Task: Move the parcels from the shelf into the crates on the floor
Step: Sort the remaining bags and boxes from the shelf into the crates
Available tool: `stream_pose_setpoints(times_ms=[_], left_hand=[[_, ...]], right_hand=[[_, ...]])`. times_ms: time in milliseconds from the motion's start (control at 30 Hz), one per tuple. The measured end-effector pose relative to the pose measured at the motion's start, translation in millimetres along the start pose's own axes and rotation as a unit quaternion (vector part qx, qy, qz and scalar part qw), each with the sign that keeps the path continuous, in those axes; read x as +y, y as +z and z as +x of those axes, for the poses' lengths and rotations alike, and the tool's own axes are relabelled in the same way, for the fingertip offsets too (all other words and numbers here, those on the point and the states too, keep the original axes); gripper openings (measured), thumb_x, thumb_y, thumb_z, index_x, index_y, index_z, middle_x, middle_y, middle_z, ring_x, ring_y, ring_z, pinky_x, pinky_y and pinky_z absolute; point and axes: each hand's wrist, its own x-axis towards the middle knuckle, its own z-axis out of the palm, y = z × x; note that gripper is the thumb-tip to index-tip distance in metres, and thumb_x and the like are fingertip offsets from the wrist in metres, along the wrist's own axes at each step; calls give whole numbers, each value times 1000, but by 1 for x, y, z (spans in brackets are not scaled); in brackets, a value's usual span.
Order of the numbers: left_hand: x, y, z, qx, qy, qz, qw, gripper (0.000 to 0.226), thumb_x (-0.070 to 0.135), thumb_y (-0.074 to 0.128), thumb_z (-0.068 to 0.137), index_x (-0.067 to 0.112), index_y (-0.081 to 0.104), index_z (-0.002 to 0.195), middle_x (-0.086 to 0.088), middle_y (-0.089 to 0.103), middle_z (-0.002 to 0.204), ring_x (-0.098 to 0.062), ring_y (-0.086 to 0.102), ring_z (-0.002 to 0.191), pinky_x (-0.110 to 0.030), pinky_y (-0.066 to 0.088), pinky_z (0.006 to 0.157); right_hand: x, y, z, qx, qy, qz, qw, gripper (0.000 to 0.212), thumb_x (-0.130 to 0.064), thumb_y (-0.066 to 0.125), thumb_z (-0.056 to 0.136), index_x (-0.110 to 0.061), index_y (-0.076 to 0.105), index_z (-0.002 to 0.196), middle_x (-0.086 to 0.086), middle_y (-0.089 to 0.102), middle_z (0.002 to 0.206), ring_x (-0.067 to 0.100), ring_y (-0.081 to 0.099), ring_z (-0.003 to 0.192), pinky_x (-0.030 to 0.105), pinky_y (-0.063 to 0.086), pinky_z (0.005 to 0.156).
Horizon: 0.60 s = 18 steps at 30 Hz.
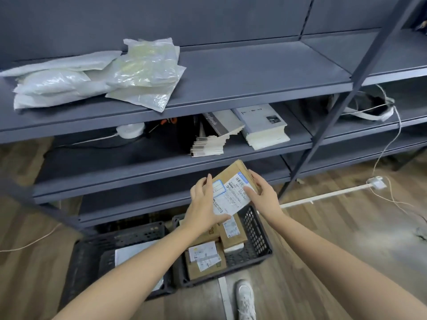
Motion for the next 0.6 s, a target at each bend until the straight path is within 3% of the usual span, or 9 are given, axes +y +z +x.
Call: stream_pose_setpoints(times_ms=[100, 200, 300, 367, 533, 600], left_hand=[[-5, 18, 8, -28, 7, 68, 997, 135, 52, 79, 64, 11, -19, 147, -5, -5, 153, -22, -1, 141, -38, 39, 106], [-11, 37, 25, -38, 3, 100, 994, 131, 51, 75, 68, 9, -20, 147, -5, -2, 152, -23, 0, 140, -33, 45, 100], [-21, 64, 46, -47, -21, 106, 993, 127, 50, 74, 68, 8, -16, 148, -7, 5, 150, -24, 5, 138, -32, 40, 103], [-28, 87, 59, -56, -49, 91, 993, 128, 54, 74, 67, 9, -14, 148, -7, 6, 150, -24, 7, 138, -33, 34, 106], [-55, 149, 78, -138, -43, 114, 983, 125, 47, 77, 68, 10, -11, 149, -6, 3, 154, -25, 4, 141, -35, 33, 108], [-72, 178, 78, -173, -41, 116, 977, 126, 44, 78, 68, 13, -12, 149, -5, 3, 154, -25, 6, 141, -36, 37, 105]], right_hand=[[20, 3, 7, -1, 30, -6, 1000, 51, -14, 59, 90, -21, 44, 139, -3, 58, 131, 14, 53, 121, 29, 40, 104], [42, 6, 19, -9, 70, 11, 997, 57, -17, 62, 89, -22, 41, 142, -2, 58, 131, 13, 54, 121, 29, 40, 106], [69, 11, 30, -15, 101, 35, 994, 65, -15, 61, 90, -20, 31, 147, -10, 53, 129, 11, 50, 125, 19, 37, 100], [91, 17, 35, -26, 114, 39, 992, 66, -11, 59, 91, -21, 27, 148, -13, 51, 126, 12, 51, 123, 21, 39, 99], [163, 24, 38, -74, 157, -38, 984, 56, -12, 58, 91, -18, 36, 142, -2, 58, 123, 9, 52, 103, 17, 37, 86], [201, 27, 39, -89, 193, -55, 976, 52, -15, 59, 91, -15, 39, 139, 1, 58, 123, 13, 53, 108, 17, 35, 83]])
